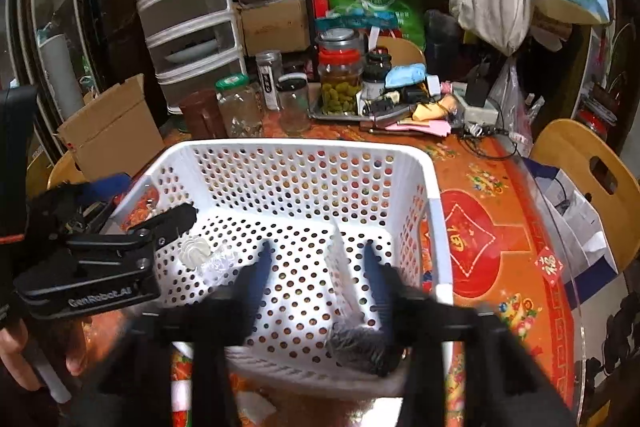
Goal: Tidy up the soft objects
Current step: 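Open both tools to drop the packet and bag into the basket, then grasp the pink-and-white rolled towel with the left tool while the right tool grasps the white cloth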
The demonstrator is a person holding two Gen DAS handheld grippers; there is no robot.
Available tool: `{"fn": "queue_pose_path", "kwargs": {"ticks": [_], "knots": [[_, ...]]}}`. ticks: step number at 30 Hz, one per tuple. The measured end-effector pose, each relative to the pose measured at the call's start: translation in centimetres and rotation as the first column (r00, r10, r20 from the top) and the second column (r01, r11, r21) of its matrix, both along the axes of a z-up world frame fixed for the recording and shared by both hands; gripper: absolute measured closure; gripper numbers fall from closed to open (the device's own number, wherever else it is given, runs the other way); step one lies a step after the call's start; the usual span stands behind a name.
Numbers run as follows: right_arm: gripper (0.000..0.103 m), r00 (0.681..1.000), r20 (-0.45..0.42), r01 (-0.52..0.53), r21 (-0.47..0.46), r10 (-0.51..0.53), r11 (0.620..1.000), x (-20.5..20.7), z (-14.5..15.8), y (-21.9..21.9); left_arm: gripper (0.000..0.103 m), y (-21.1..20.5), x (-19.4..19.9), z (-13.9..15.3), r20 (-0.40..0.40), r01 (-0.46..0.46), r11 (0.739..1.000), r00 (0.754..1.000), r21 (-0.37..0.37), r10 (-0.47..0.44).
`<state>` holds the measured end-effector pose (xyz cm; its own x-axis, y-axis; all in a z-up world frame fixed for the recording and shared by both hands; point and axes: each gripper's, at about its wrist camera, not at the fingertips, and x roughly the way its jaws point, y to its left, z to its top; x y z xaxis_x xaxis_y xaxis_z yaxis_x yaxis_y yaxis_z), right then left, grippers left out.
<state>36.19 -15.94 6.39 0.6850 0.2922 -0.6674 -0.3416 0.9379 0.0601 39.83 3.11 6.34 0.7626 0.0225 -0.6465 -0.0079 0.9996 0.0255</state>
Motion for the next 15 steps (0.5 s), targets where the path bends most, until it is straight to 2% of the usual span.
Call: {"fn": "queue_pose_path", "kwargs": {"ticks": [4,6,7,8,10,12,15], "knots": [[0.037,0.999,0.036,0.012,0.078,-0.015,0.997,-4.5,1.3,-2.1,0.006,0.8,-4.8,1.6,0.033,0.004,1.0,0.999,0.0,-0.004],[0.026,0.998,0.065,0.017,0.116,-0.025,0.993,-8.3,1.0,-3.7,0.005,1.5,-8.5,1.9,0.049,-0.002,1.0,0.999,0.009,0.002],[0.023,0.997,0.071,0.022,0.127,-0.032,0.992,-9.7,0.7,-4.2,0.0,2.0,-10.6,1.7,0.056,0.005,1.0,0.998,-0.002,-0.005],[0.019,0.996,0.073,0.032,0.136,-0.042,0.99,-11.5,-0.2,-4.8,0.0,2.3,-12.1,1.5,0.058,0.011,1.0,0.998,-0.013,-0.01],[0.019,0.997,0.043,0.052,0.137,-0.059,0.989,-14.7,-2.5,-5.4,0.0,3.2,-15.5,-0.1,0.04,0.012,0.999,0.999,-0.053,-0.01],[0.019,0.998,-0.016,0.07,0.176,-0.068,0.982,-17.2,-5.5,-5.5,0.0,3.9,-18.3,-2.8,-0.002,0.001,0.994,1.0,-0.113,-0.001],[0.019,0.996,-0.085,0.049,0.194,-0.033,0.98,-19.2,-9.2,-4.3,0.0,3.8,-19.9,-6.6,-0.054,-0.014,0.988,0.999,-0.155,0.006]]}}
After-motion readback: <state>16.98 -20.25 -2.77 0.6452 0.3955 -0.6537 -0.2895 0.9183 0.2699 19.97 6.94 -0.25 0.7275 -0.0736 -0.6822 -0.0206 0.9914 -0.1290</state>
